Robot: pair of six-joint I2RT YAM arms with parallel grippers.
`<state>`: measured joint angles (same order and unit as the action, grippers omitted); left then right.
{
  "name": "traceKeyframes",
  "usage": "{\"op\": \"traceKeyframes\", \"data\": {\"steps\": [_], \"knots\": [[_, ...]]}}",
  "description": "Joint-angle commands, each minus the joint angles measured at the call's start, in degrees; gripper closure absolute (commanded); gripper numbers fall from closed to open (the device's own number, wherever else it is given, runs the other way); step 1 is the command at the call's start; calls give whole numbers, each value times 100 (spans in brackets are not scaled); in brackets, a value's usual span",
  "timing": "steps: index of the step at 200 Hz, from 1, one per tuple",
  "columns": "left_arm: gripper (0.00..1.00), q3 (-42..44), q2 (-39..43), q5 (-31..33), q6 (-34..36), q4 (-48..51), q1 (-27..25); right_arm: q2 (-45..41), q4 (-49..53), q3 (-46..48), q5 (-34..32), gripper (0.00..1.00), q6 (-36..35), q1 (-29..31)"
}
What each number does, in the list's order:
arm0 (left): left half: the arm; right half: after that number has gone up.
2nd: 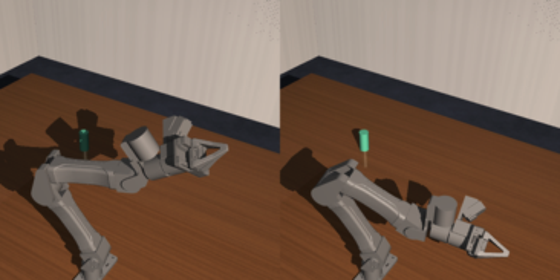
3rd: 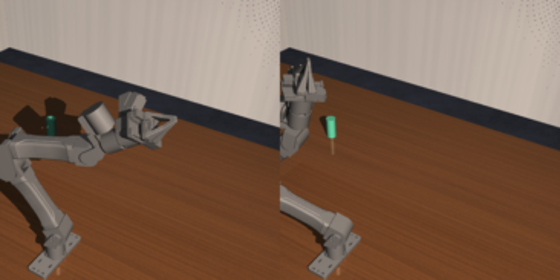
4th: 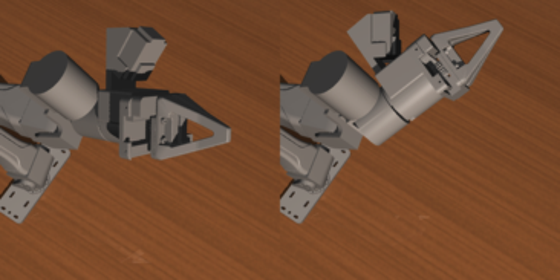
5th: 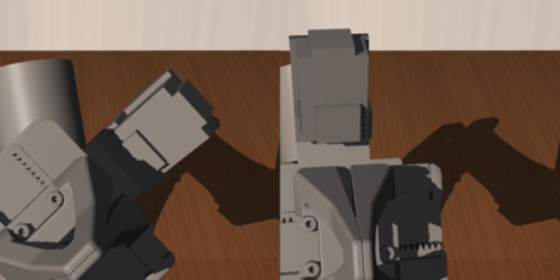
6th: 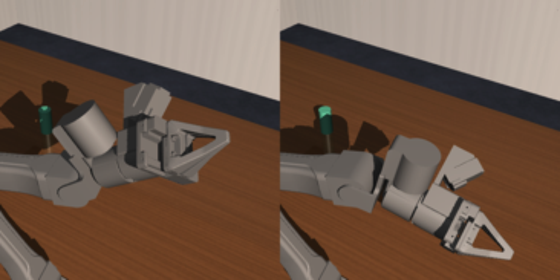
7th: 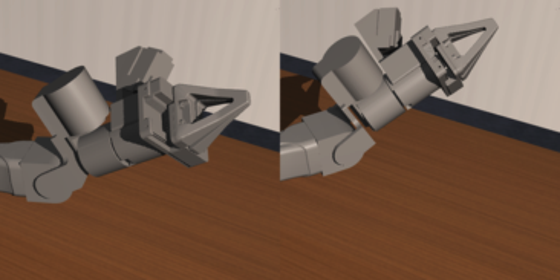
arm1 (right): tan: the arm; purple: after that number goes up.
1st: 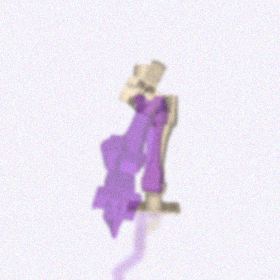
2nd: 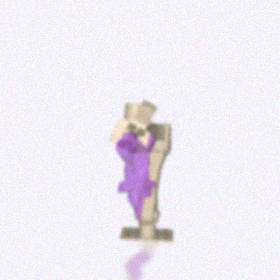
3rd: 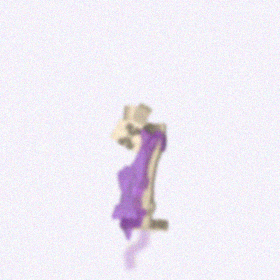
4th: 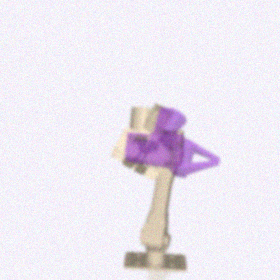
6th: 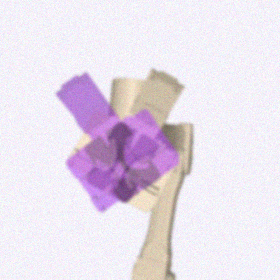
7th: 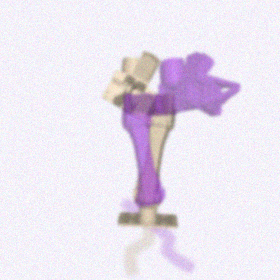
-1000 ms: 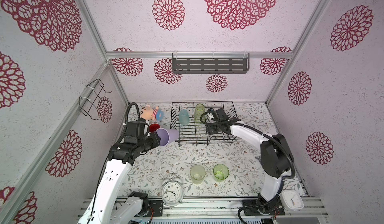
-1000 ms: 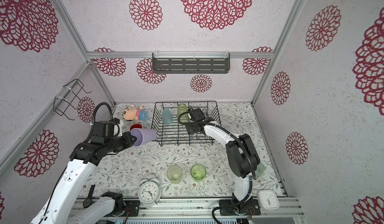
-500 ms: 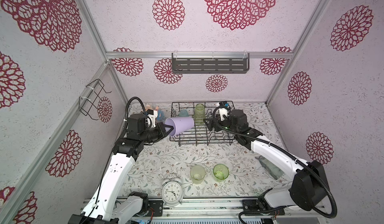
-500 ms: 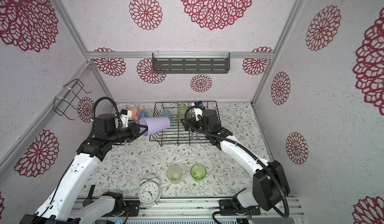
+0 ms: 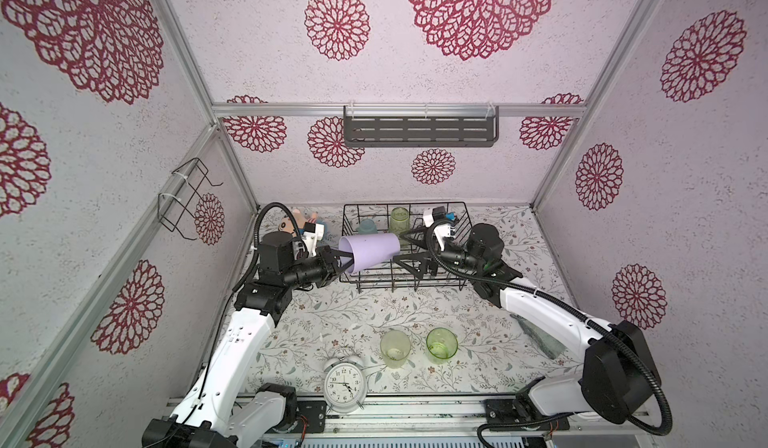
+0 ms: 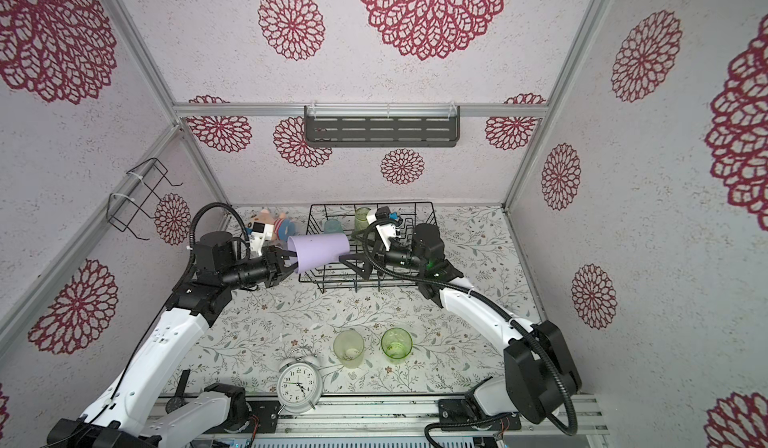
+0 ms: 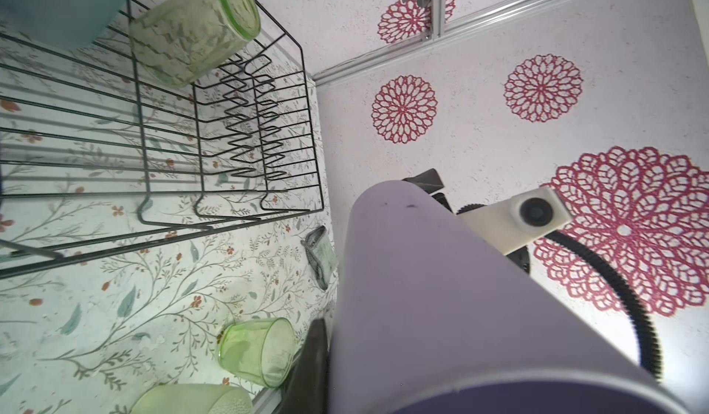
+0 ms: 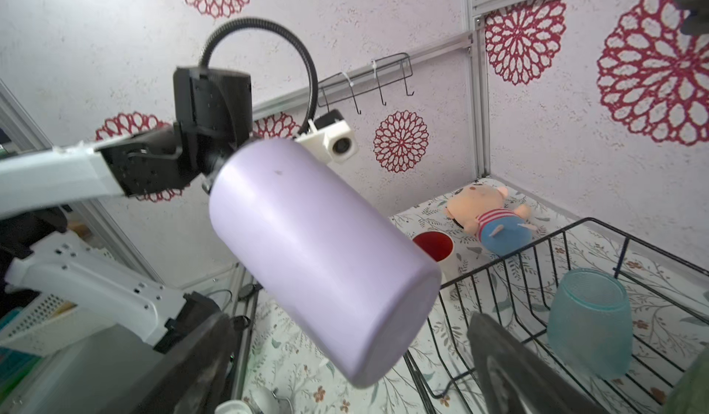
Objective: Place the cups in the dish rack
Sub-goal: 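Hold the lavender cup out with the left gripper while the right gripper grasps it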
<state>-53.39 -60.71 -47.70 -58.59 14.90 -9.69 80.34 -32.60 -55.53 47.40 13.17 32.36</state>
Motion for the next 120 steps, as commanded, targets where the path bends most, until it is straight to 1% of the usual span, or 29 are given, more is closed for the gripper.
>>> {"op": "traceKeyframes", "data": {"steps": [1,13,23,36,44,59,76,88,95,112,120], "knots": [[95,34,109,-526,25,-212,29,-141,-10,201,268,1,-1794,-2],[95,46,105,-573,171,32,29,-240,-109,378,160,1,-2377,-2],[95,91,117,-582,209,139,21,-274,-85,444,187,1,-2730,-17],[95,204,159,-606,177,84,5,-189,135,297,253,1,-2872,-77],[95,292,194,-621,110,-32,-21,-108,208,196,412,1,-2921,-113],[95,419,213,-660,-26,-264,-109,-15,-35,203,815,1,-3121,-125],[95,473,202,-670,-65,-435,-323,59,-600,285,1097,2,-2924,-109],[93,474,121,-687,-35,-496,-501,95,-666,234,1149,3,-2783,-91],[93,468,55,-695,-29,-532,-584,141,-697,180,1176,4,-2582,-85],[92,492,-93,-715,-69,-700,-715,284,-847,67,1489,8,-2252,-49],[91,511,-153,-705,-103,-785,-739,313,-1020,105,1559,9,-2151,-21]]}}
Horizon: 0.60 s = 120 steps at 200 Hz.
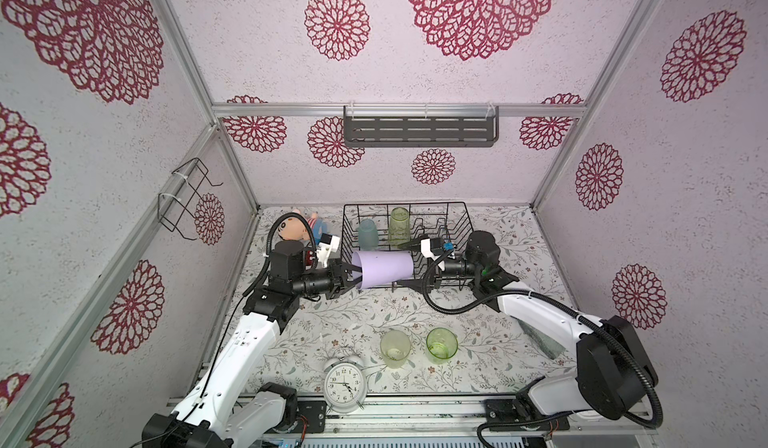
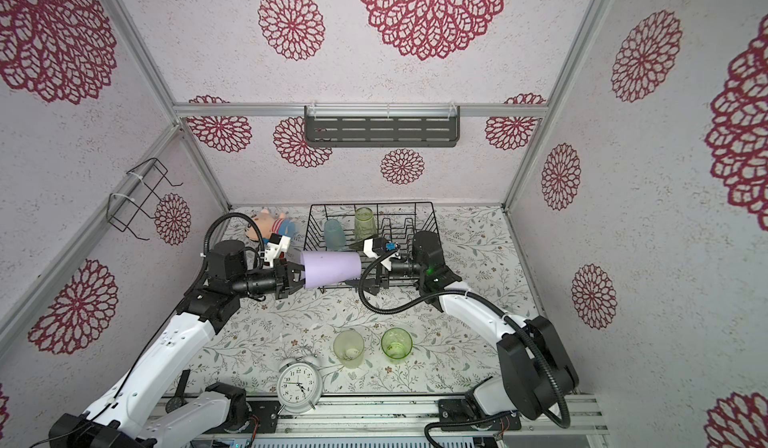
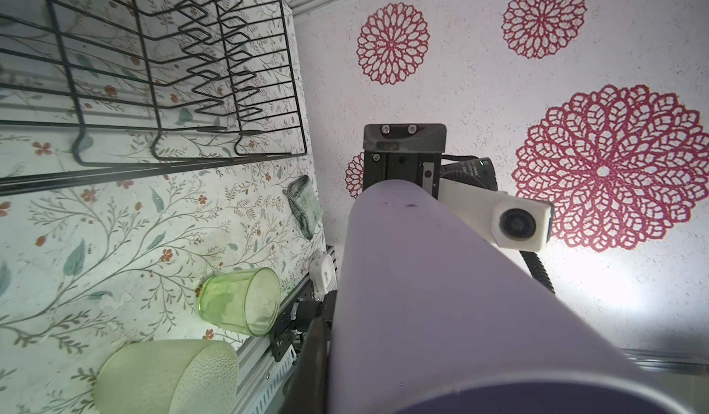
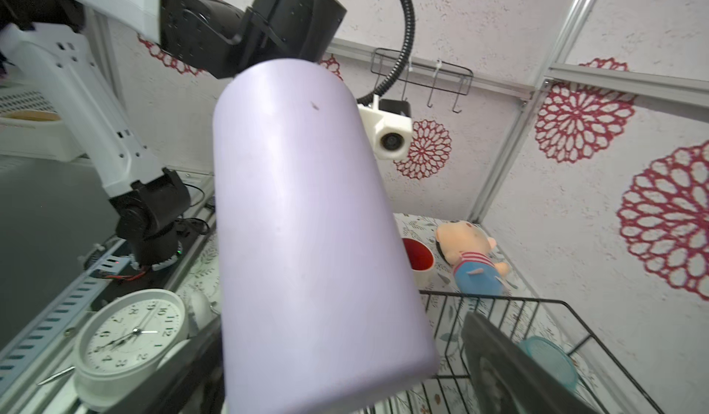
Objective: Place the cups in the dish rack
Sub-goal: 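Hold the lavender cup out with the left gripper while the right gripper grasps it, then open the left gripper and draw it back while the right carries the lavender cup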
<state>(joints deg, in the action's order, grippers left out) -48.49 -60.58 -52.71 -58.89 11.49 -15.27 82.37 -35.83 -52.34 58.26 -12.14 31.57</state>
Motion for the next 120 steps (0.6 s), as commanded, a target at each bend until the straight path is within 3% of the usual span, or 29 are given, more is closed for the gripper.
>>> {"op": "traceKeyframes", "data": {"steps": [1,53,87,111,120], "knots": [[91,23,-175,-205,-75,-449,-184,111,-705,-211,479,9,393,63],[91,41,-475,-266,-201,-808,-291,152,-681,-239,837,20,481,78],[91,75,-568,-293,-245,-989,-323,311,-705,-418,1041,34,647,77],[81,85,-603,-267,-219,-990,-311,398,-1022,-412,952,37,906,60],[72,81,-628,-258,-210,-966,-295,435,-1072,-417,919,40,1019,43]]}}
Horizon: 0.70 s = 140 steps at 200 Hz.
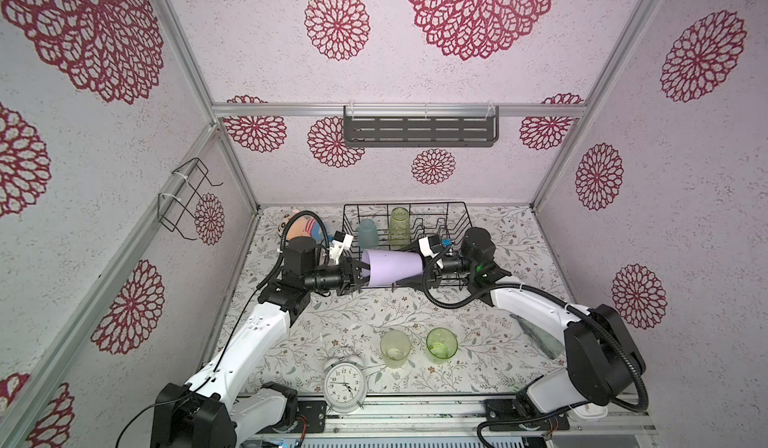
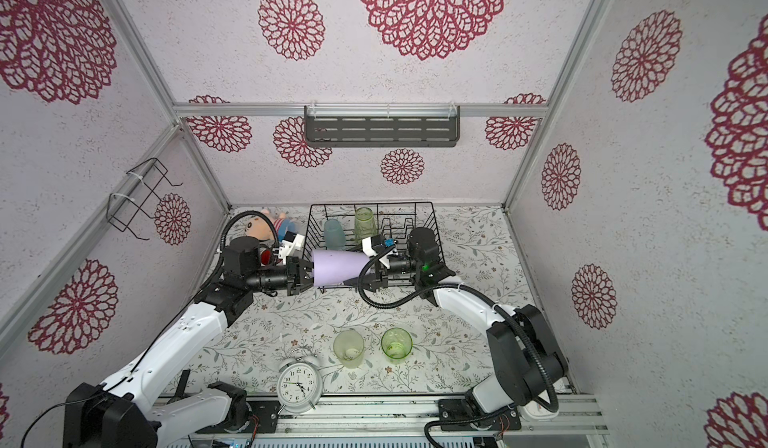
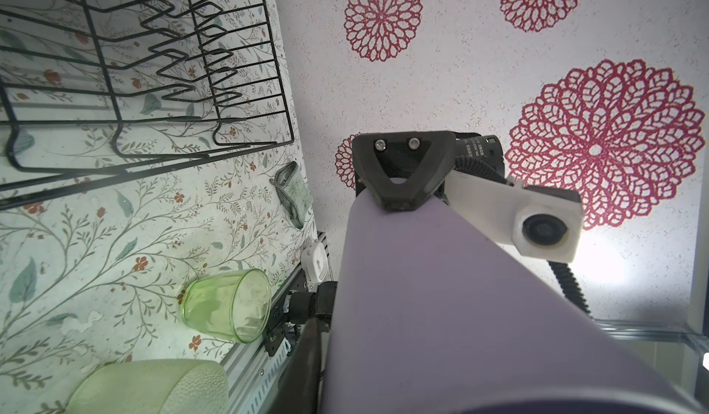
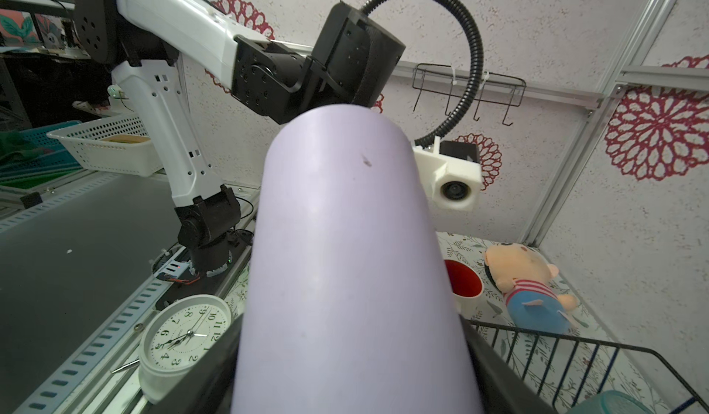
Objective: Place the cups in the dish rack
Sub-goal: 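Open the left gripper and draw it back while the right carries the lavender cup, then lower the lavender cup upright into the rack beside the teal cup with the right gripper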
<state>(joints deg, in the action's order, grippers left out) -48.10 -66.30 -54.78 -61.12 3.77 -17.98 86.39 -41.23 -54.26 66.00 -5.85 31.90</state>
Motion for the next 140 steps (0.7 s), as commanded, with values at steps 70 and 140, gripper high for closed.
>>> {"op": "traceKeyframes", "data": {"steps": [70,140], "knots": [[32,-14,327,1061,769,1486,958,176,3755,-1366,-1444,47,-517,-211],[26,116,750,1715,1267,2460,1569,1163,7705,-3275,-4110,49,-235,-150]]}}
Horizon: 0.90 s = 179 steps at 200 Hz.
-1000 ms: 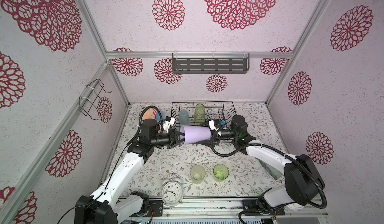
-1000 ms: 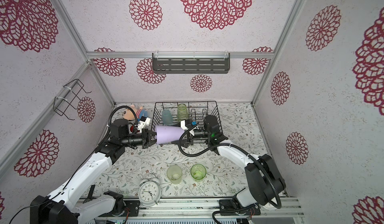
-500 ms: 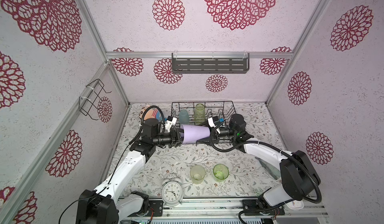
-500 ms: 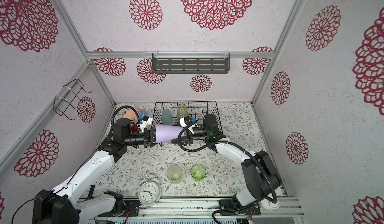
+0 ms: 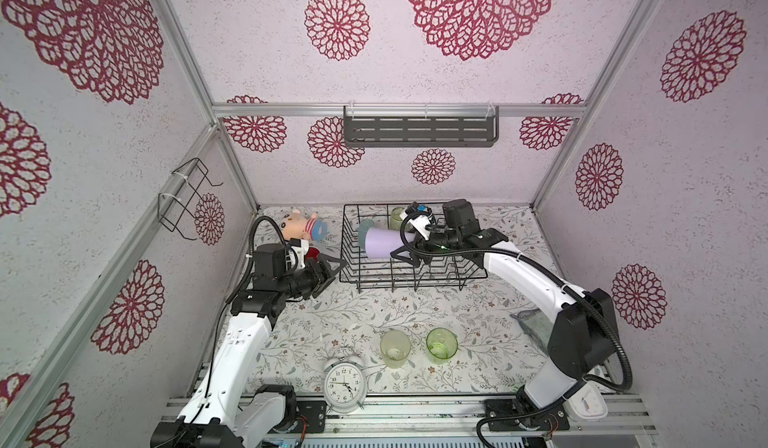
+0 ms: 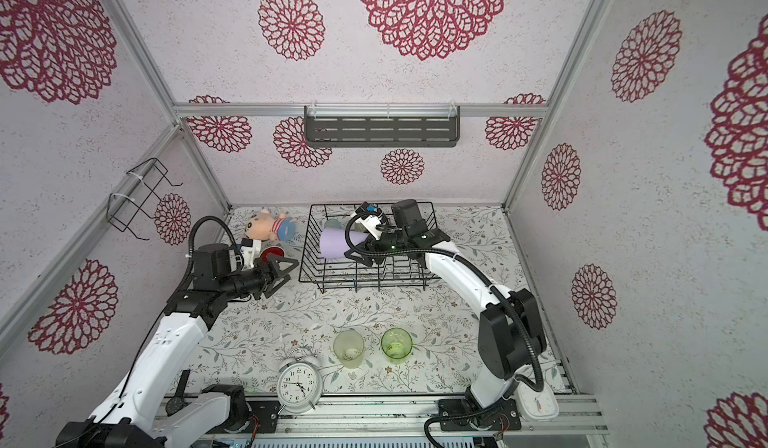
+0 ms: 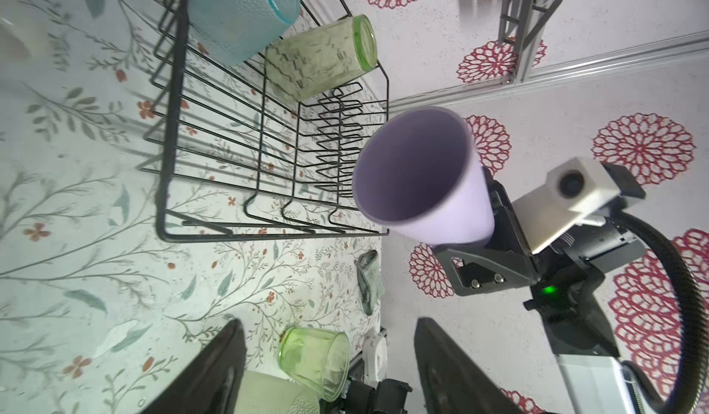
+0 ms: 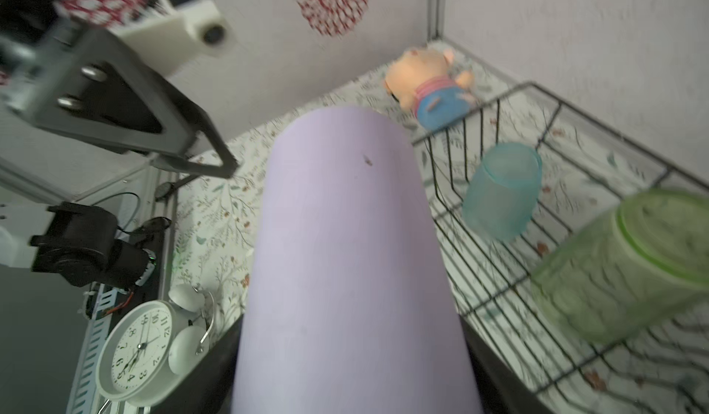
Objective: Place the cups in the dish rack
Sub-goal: 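Lower the lavender cup upright into the rack beside the teal cup with the right gripper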
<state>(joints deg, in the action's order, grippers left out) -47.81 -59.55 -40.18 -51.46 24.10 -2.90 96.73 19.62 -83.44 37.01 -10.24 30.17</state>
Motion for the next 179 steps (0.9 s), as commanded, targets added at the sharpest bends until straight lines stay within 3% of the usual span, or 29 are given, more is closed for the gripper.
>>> {"op": "traceKeyframes", "data": {"steps": [1,24,69,126,154,179], "knots": [[26,88,79,260,302,432,61,132,1644,-370,-1252,49,218,27],[25,109,109,333,382,508,70,283,2112,-656,-2219,49,456,169],[24,173,97,327,400,472,70,915,2548,-1358,-2676,47,851,277],[24,163,88,352,545,605,74,1841,3482,-2520,-3879,43,1023,727],[23,197,67,388,567,580,79,2235,3884,-2996,-4250,43,1050,830],[23,210,7,370,604,565,87,2444,4041,-3230,-4058,37,1013,850]]}}
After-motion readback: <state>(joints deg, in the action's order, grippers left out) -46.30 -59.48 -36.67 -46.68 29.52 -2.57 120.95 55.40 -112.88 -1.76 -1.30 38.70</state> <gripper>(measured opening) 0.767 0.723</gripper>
